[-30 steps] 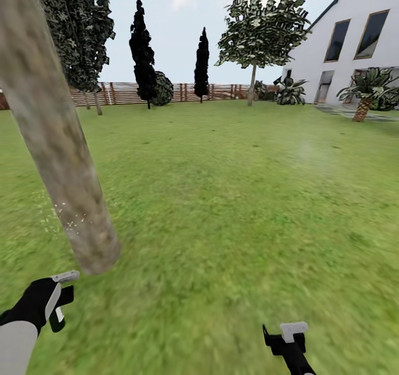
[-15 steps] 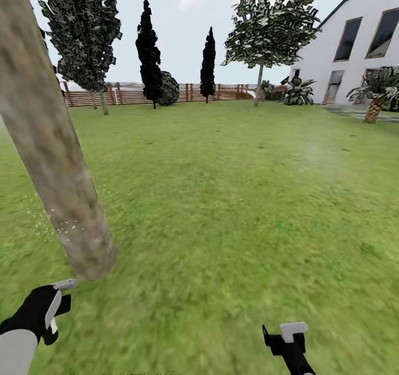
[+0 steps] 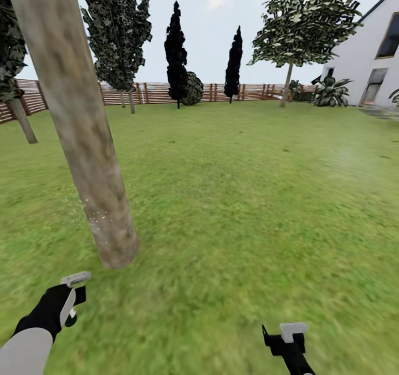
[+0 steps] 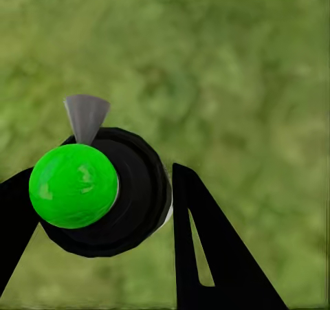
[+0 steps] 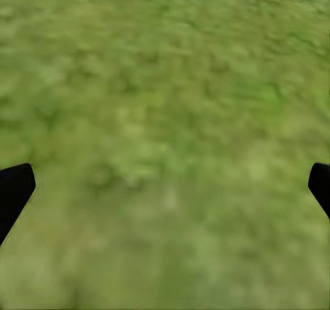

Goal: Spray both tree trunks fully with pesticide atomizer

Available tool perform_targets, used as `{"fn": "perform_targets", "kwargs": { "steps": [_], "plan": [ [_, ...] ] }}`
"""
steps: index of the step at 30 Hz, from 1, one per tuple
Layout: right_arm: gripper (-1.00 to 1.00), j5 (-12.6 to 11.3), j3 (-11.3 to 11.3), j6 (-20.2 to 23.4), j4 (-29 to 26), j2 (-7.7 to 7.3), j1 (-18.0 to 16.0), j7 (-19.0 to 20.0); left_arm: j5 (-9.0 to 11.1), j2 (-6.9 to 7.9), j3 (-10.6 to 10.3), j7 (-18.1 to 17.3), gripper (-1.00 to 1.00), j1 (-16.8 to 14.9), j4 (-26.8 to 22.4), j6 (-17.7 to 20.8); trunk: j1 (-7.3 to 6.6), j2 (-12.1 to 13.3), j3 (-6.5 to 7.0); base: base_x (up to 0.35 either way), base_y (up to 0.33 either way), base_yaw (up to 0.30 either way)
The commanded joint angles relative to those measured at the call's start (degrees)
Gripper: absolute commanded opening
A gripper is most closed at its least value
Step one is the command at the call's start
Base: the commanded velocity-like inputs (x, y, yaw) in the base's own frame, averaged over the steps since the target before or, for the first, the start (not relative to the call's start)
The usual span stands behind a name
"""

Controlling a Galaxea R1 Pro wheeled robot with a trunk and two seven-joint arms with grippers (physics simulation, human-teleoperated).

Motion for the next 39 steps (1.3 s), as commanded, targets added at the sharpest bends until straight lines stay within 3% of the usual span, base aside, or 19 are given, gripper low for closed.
{"fn": "perform_targets", "kwargs": {
  "steps": [1,4,17,39],
  "plan": [
    [1.0,0.59,0.0,-0.11,0.05,0.01,-0.03,-0.46,-0.78,-0.4,0.17,-0.19,-1.0,-0.06,-0.09,0.31,-0.01,-0.02,-0.05,0.0,0.0,0.277],
    [1.0,0.58,0.0,-0.11,0.05,0.02,-0.03,-0.48,-0.91,-2.15,-0.01,-0.02,-1.0,-0.06,-0.17,0.19,-0.01,-0.02,-0.05,0.0,0.0,0.277],
    [1.0,0.62,0.0,-0.11,0.05,0.02,-0.03,-0.4,-1.11,-3.59,-0.04,0.11,-1.0,-0.06,-0.16,0.09,-0.01,-0.02,-0.05,0.162,-0.16,0.277],
    [1.0,0.61,-0.08,-0.11,-0.03,-0.07,-0.03,-0.39,-1.13,-3.7,-0.04,0.2,-1.0,-0.06,-0.11,0.14,-0.01,-0.02,-0.05,0.135,-0.251,0.042]
  ]
}}
